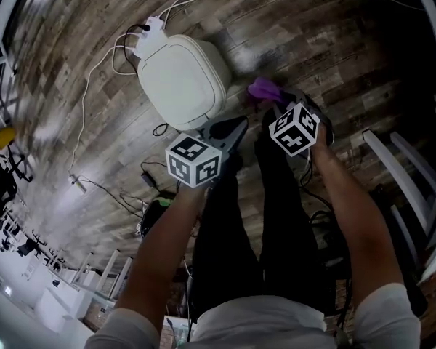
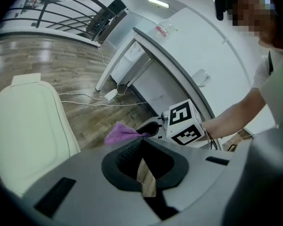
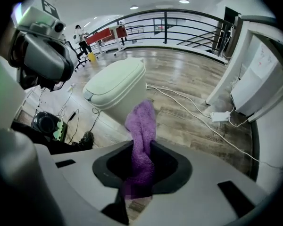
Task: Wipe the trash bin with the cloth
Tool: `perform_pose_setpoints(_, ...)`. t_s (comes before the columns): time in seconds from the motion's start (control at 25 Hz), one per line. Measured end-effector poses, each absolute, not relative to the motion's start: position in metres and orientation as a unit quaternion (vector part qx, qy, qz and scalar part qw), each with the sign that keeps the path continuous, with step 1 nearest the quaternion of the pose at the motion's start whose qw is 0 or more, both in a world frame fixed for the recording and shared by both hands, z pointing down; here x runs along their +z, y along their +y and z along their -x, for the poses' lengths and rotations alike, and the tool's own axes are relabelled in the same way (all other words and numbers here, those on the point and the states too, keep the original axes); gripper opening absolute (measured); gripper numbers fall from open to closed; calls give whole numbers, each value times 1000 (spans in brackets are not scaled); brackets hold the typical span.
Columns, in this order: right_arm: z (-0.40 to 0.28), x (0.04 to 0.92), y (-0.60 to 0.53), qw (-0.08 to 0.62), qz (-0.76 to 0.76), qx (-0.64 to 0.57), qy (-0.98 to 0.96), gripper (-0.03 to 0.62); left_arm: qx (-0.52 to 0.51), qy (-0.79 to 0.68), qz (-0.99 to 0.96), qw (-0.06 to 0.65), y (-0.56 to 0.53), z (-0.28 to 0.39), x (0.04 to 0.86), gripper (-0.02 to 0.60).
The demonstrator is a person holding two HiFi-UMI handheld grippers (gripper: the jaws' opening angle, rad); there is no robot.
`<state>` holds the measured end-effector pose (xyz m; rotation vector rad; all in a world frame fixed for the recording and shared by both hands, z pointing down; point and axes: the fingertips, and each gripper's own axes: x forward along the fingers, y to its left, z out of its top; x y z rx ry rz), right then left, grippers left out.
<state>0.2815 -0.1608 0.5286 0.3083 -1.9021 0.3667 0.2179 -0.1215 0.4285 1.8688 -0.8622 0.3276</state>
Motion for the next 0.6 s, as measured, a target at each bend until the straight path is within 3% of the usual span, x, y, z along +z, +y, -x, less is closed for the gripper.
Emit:
perform_pose_setpoints(0.28,-290,525,-195,544,-122,154,-816,98,145,-376,-784,472,-164,-213,404,5)
perform_pose_setpoints(0.6,-246,525,-243,528,-128,154,-825,98,178,-373,-808,419,-212,-150,395,5)
